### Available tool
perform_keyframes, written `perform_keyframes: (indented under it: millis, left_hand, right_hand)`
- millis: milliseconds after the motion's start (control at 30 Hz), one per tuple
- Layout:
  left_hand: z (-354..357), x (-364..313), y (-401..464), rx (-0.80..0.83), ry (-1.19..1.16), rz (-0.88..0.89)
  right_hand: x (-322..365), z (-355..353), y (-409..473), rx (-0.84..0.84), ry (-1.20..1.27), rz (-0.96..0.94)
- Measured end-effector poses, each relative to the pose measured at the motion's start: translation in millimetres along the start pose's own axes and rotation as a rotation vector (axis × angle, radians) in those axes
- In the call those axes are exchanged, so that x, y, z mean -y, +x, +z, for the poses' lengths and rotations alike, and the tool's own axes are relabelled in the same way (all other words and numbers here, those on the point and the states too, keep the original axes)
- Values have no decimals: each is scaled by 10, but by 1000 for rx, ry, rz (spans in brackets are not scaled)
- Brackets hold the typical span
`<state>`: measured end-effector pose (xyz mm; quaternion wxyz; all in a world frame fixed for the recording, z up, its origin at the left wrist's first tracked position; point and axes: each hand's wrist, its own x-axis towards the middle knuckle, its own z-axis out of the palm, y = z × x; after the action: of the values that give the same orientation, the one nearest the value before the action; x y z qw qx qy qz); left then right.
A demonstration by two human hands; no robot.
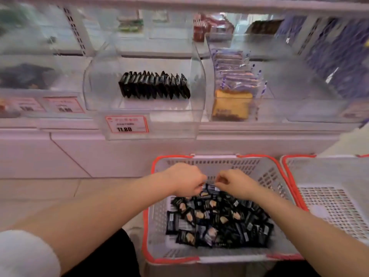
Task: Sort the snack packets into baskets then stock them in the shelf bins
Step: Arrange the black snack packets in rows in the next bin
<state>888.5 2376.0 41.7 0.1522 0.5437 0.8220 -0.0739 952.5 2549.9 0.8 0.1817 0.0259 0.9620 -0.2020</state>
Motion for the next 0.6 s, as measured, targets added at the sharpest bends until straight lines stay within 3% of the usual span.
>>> perform_keyframes:
  millis: [333,600]
  left_hand:
    - [1526,-208,578,315,-384,-239]
    - [2366,-399,579,560,-521,-390]
  right_hand:
    - [-1075,1353,184,425,-12,262]
    - [-1372,1989,309,404,-111,225]
